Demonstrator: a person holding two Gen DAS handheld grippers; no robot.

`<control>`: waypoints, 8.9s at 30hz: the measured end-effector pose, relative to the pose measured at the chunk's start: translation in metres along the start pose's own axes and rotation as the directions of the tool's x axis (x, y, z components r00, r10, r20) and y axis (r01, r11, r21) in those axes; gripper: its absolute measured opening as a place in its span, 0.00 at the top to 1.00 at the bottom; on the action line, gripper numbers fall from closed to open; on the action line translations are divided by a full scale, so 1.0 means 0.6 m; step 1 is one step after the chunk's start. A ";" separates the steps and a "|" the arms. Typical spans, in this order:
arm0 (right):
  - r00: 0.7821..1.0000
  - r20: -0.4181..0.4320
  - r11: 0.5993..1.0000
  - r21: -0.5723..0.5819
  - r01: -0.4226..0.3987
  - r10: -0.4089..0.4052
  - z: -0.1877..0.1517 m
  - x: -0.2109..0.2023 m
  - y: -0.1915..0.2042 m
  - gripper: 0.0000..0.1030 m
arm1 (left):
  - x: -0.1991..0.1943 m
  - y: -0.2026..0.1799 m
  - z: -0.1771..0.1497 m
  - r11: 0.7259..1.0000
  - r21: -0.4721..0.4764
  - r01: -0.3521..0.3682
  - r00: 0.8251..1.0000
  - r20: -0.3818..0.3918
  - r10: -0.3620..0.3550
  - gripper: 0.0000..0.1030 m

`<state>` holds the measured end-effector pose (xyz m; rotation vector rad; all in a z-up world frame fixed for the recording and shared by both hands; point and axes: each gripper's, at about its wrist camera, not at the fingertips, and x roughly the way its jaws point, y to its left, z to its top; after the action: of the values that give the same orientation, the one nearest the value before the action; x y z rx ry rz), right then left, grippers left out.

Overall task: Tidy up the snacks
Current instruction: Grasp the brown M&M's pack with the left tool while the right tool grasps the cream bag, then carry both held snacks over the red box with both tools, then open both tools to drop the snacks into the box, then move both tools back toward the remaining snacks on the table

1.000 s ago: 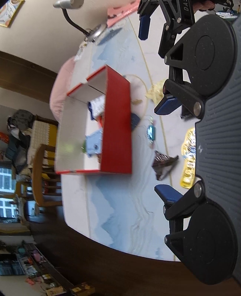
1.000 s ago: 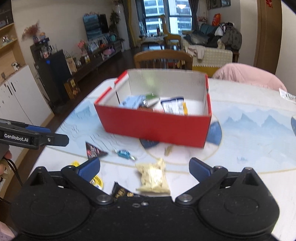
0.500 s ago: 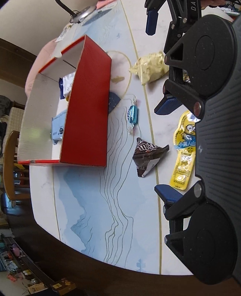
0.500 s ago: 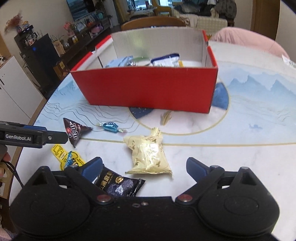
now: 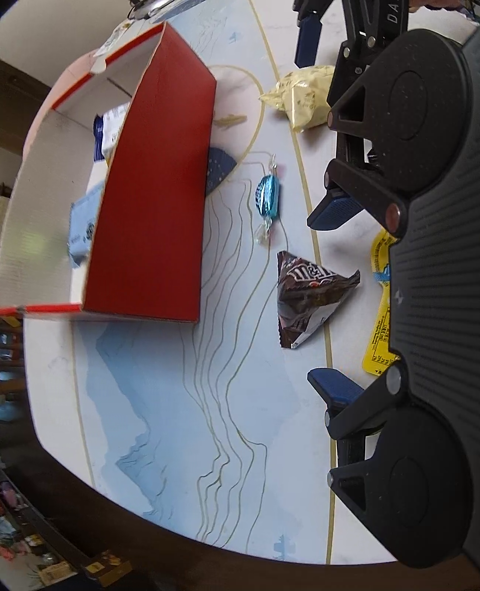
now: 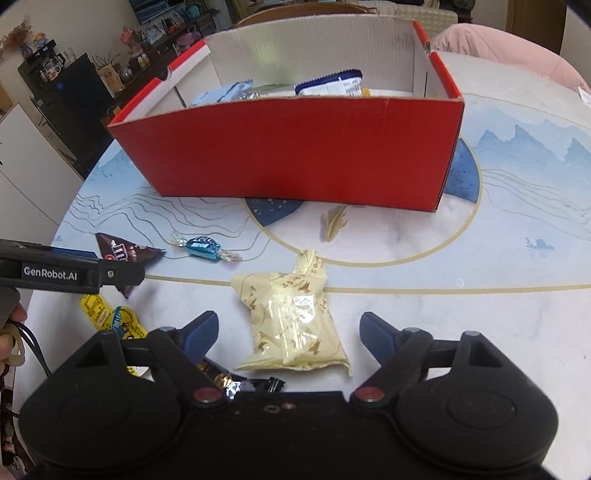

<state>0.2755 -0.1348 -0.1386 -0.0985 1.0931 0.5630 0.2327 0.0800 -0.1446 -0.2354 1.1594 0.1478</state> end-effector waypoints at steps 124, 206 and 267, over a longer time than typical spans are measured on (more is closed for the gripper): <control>0.935 0.354 1.000 0.013 -0.016 0.011 0.044 -0.251 0.082 0.64 | -0.282 -0.037 0.039 0.986 0.106 0.133 0.935 0.317 -0.160 0.72; 0.995 0.089 0.998 -0.047 0.043 -0.039 0.301 -0.007 -0.032 0.61 | -0.028 -0.126 0.298 0.994 0.102 -0.038 0.996 0.089 0.029 0.71; 0.990 0.097 0.957 -0.280 -0.068 0.099 -0.044 -0.137 0.093 0.03 | -0.171 0.021 -0.074 0.994 -0.080 0.071 0.986 0.156 -0.058 0.24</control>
<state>0.1999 -0.1279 -0.0697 -0.2629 0.9091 0.7873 0.1498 0.0810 -0.0685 -0.3316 0.9920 0.1561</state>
